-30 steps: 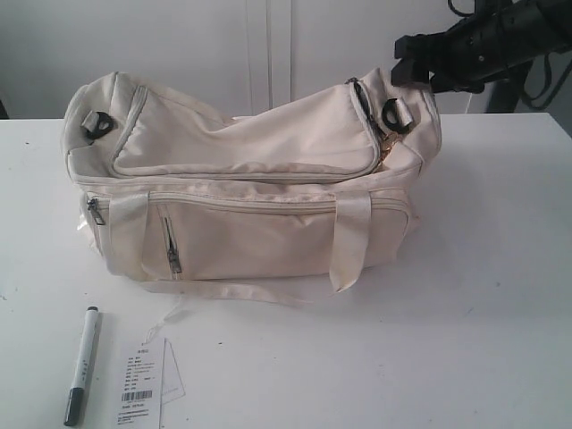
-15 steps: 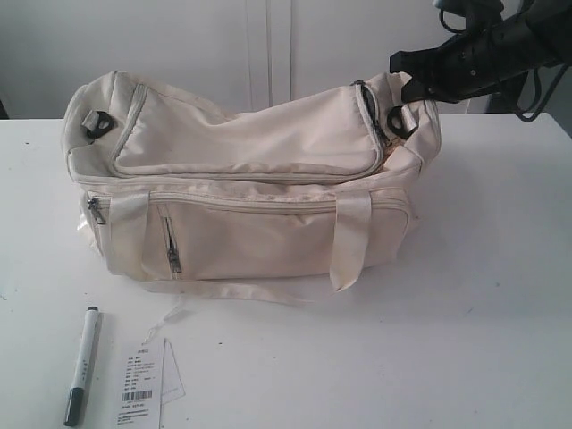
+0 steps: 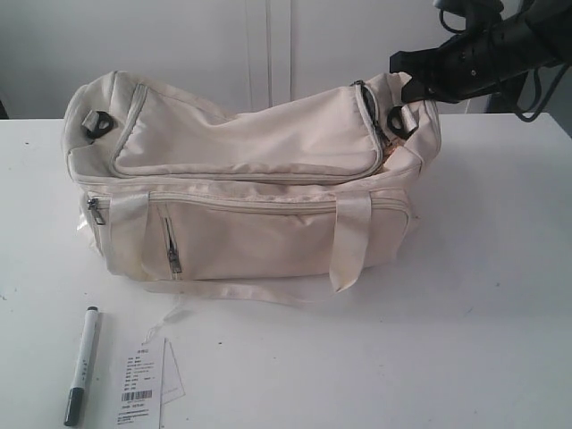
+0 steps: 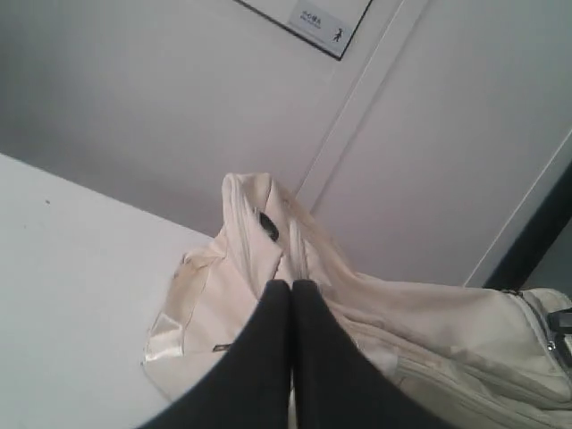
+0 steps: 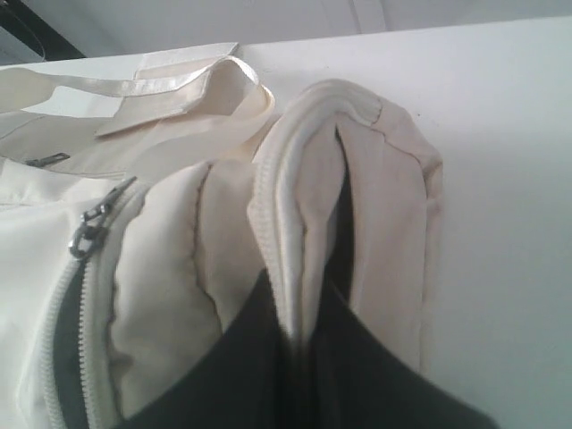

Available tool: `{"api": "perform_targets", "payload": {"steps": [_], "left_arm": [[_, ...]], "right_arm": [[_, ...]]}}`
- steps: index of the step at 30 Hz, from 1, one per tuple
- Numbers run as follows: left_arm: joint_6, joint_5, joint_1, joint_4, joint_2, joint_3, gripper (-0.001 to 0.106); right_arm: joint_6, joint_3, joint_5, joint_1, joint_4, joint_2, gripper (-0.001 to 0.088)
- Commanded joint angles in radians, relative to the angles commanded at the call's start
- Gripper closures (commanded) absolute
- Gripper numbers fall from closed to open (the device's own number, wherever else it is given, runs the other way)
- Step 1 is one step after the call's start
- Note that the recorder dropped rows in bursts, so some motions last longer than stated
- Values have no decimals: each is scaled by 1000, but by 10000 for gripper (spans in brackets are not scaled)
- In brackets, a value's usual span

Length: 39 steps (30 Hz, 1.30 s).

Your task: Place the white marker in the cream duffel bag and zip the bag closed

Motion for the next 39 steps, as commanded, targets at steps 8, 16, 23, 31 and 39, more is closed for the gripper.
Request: {"api": "perform_targets", "payload": {"steps": [8, 16, 23, 31, 39], "left_arm": [[1, 82, 0, 133, 229, -124, 1053], [42, 188, 0, 302, 422, -260, 1053], [198, 362, -2, 291, 545, -368, 1053], [671, 485, -2, -128, 637, -454, 1053], [1120, 557, -72, -526, 711, -499, 1053]], "right_arm": [[0, 0, 0, 0, 0, 0, 868], [0, 0, 0, 0, 0, 0, 868], [0, 0, 0, 0, 0, 0, 868], [0, 0, 0, 0, 0, 0, 868], [0, 0, 0, 0, 0, 0, 868]]}}
